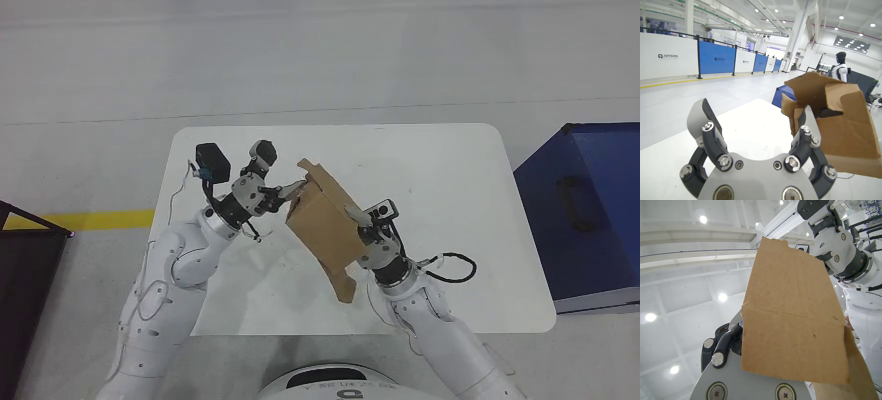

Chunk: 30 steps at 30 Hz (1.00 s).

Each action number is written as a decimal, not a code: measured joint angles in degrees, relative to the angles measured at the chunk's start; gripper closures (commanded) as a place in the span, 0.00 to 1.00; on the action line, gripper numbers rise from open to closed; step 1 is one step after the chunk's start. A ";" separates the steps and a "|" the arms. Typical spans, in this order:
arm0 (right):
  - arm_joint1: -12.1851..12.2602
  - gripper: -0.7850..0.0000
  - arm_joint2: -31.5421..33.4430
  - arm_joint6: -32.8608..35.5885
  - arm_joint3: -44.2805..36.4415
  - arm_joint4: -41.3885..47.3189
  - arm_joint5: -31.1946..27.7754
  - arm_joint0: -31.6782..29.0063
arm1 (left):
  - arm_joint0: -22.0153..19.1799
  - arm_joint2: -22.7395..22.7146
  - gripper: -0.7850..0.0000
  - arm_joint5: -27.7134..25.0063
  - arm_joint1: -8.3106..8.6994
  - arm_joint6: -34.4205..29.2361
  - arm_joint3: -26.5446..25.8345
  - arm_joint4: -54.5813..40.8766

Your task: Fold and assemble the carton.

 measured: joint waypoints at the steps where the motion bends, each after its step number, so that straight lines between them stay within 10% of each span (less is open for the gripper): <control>1: 0.00 1.00 0.02 -0.12 0.02 -0.12 0.10 0.03 | 0.37 -0.93 0.00 0.28 0.11 0.38 -0.49 0.02; 30: 1.25 1.00 4.42 2.17 -2.66 -13.32 4.28 -0.54 | 1.07 -3.14 0.00 -5.21 1.84 -8.47 -3.74 -1.04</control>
